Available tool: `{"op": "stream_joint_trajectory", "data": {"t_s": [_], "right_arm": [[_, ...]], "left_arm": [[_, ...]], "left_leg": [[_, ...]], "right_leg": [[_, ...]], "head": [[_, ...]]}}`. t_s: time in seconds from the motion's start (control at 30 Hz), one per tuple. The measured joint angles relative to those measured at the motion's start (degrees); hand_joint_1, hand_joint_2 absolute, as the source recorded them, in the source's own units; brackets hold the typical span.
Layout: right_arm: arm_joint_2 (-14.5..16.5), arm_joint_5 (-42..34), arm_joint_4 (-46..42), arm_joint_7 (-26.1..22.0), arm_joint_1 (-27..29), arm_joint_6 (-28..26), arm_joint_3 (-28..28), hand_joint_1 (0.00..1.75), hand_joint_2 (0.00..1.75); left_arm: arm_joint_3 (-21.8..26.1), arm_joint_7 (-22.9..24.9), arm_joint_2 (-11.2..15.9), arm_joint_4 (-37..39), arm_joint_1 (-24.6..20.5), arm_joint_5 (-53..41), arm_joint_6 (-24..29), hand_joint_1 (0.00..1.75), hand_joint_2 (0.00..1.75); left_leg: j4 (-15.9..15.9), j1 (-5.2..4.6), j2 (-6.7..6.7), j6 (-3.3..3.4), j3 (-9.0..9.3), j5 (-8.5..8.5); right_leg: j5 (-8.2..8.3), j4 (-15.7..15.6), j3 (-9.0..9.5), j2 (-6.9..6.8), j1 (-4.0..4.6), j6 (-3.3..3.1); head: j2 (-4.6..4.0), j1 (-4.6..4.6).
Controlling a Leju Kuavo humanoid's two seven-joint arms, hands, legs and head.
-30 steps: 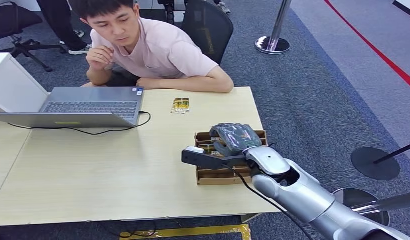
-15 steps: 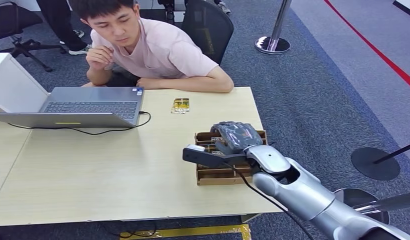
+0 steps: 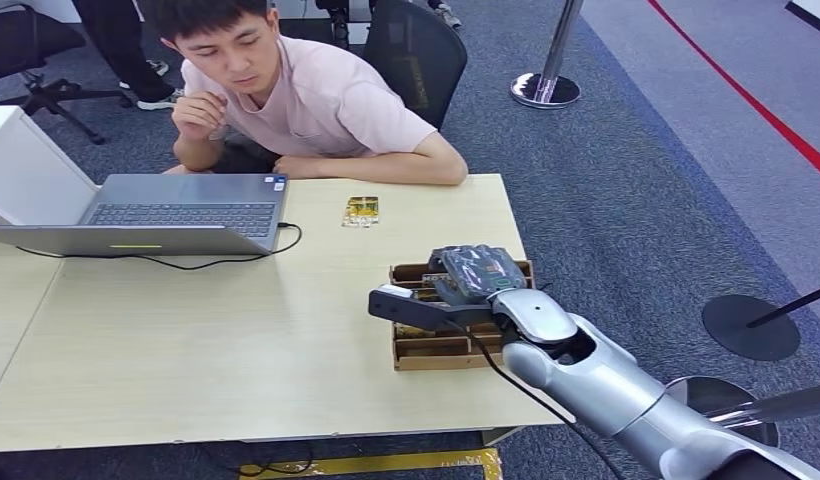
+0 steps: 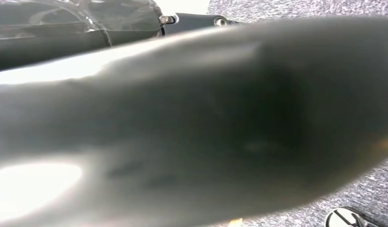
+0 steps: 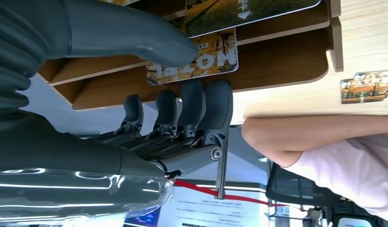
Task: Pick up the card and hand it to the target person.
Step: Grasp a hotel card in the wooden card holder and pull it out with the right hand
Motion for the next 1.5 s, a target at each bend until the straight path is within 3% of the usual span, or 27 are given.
{"op": "stream_joint_trajectory", "data": {"t_s": [0.7,0.87,1.0,1.2,1.5], "right_arm": [[0.17,0.08,0.4,-0.33,-0.04,-0.02,0.02,1.03,1.75],[0.26,0.09,0.43,-0.35,-0.03,-0.02,0.04,1.18,1.75],[0.26,0.09,0.43,-0.35,-0.03,-0.02,0.04,1.38,1.75],[0.31,0.09,0.43,-0.42,-0.03,0.0,0.1,1.5,1.75],[0.49,0.09,0.43,-0.44,-0.04,-0.01,0.11,1.5,1.75]], "left_arm": [[0.0,-0.44,0.0,0.0,0.0,0.0,0.04,0.0,0.0],[0.0,-1.33,0.0,0.0,0.0,0.0,0.01,0.0,0.0],[0.01,-1.99,0.0,0.0,0.0,0.13,-0.02,0.0,1.75],[0.05,-2.76,0.0,0.0,0.0,0.72,-0.11,0.0,1.75],[0.05,-3.19,0.02,0.01,0.0,0.69,-0.51,0.0,1.75]], "left_leg": [[0.0,0.0,0.0,0.0,0.0,0.01],[0.0,0.0,0.0,0.0,0.0,0.01],[0.0,0.0,0.0,0.0,0.0,0.01],[0.0,0.0,0.0,0.0,0.0,0.01],[0.0,0.0,0.0,0.0,0.0,0.02]], "right_leg": [[0.01,0.0,0.0,0.0,0.0,-0.01],[0.02,0.0,0.0,0.0,0.0,-0.02],[0.02,0.0,0.0,0.0,0.0,-0.02],[0.02,0.0,0.0,0.0,0.0,-0.02],[0.02,0.0,0.0,0.0,0.0,-0.02]], "head": [[0.0,0.0],[0.0,0.0],[0.0,0.0],[0.0,0.0],[0.0,0.0]]}}
